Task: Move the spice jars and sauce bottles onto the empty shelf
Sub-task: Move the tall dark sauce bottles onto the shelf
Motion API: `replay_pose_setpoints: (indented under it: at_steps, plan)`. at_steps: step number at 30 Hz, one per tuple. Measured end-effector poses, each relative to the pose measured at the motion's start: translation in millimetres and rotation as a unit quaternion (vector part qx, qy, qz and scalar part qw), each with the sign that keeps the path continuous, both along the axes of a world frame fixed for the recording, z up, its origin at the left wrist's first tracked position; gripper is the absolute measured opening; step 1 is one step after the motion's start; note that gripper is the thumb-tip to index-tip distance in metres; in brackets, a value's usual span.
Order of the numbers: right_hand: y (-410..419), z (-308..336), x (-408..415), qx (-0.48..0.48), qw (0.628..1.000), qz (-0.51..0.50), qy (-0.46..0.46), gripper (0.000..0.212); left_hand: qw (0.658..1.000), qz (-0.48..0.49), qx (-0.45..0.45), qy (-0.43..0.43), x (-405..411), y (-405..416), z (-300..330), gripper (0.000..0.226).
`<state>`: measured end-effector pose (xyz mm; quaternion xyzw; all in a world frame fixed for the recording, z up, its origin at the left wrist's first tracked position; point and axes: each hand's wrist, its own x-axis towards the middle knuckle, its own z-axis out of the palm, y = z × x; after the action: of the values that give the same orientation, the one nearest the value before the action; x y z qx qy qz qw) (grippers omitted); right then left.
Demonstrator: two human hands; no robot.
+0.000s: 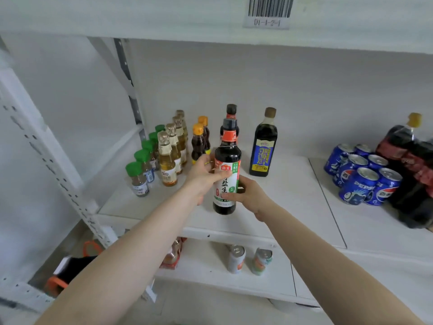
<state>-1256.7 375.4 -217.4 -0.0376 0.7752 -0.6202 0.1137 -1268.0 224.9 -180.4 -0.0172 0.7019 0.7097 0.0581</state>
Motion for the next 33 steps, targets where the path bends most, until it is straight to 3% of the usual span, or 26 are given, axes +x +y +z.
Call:
replay_pose_setpoints:
  at_steps: [13, 21, 25, 29, 33]
  plan:
    - [-2, -35, -89, 0.029, 0.998, -0.052, 0.032, 0.056, 0.998, 0.020, 0.011, 0.062, -81, 5, -47, 0.068]
    - [-4, -42, -96, 0.067, 0.994, -0.059, 0.060, 0.056, 0.993, 0.041, 0.001, 0.111, -82, 9, -61, 0.061]
    - [11, -32, -99, 0.096, 0.994, -0.050, 0.023, 0.069, 0.992, 0.053, 0.012, 0.113, -74, 14, -76, 0.062]
    - [39, -2, -101, 0.047, 0.995, -0.080, 0.035, 0.060, 0.993, 0.063, 0.066, 0.074, -70, 18, -89, 0.056]
    - [38, -2, -99, 0.010, 1.000, -0.021, 0.001, 0.059, 0.989, 0.097, 0.085, 0.073, -70, 26, -99, 0.053]
